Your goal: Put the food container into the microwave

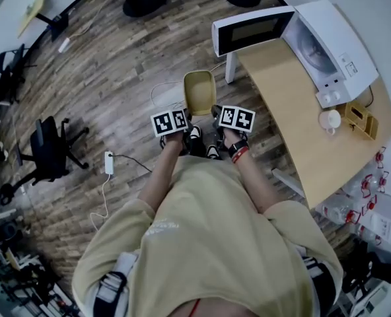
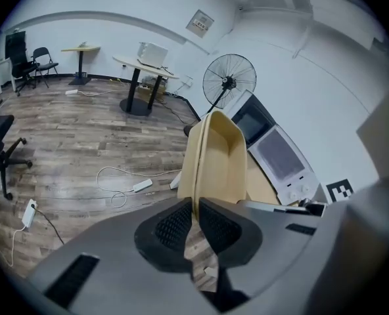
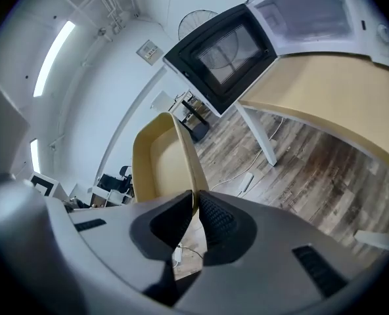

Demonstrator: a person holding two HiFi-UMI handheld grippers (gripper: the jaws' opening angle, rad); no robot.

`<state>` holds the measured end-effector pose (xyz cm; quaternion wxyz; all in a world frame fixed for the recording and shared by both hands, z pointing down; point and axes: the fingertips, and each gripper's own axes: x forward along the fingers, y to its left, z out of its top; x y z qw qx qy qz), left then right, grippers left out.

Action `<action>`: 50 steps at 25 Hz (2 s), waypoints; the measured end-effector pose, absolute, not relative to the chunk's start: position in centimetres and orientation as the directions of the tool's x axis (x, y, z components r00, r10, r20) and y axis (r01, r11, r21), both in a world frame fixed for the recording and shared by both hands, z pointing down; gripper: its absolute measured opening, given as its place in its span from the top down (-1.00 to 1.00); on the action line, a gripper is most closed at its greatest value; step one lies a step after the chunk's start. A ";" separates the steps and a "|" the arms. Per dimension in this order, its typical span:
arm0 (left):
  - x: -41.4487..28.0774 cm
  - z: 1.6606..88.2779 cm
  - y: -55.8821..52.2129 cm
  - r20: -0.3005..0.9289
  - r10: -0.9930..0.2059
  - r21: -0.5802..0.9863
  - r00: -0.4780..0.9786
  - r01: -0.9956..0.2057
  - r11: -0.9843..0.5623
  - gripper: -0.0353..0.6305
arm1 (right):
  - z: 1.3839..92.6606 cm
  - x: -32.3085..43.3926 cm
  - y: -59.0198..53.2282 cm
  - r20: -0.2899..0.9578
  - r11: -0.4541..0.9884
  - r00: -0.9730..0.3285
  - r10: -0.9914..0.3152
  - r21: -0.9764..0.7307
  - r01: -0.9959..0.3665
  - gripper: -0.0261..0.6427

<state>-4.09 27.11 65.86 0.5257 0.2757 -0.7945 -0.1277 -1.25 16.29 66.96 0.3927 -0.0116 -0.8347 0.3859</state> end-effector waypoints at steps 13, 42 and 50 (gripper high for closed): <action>-5.6 66.6 15.5 0.759 -0.641 0.511 -0.116 -0.504 0.697 0.74 | 67.4 0.1 5.8 0.647 0.585 -0.757 0.093 -0.651 -0.484 0.78; -9.7 67.6 -10.1 0.725 -0.595 0.579 0.347 -0.775 0.253 0.75 | 67.1 1.1 -13.8 0.667 0.172 -0.625 -0.405 -0.616 -0.769 0.77; -10.4 66.9 -13.7 0.706 -0.564 0.595 0.429 -0.791 0.144 0.74 | 66.7 0.9 -16.1 0.663 0.051 -0.562 -0.495 -0.623 -0.780 0.77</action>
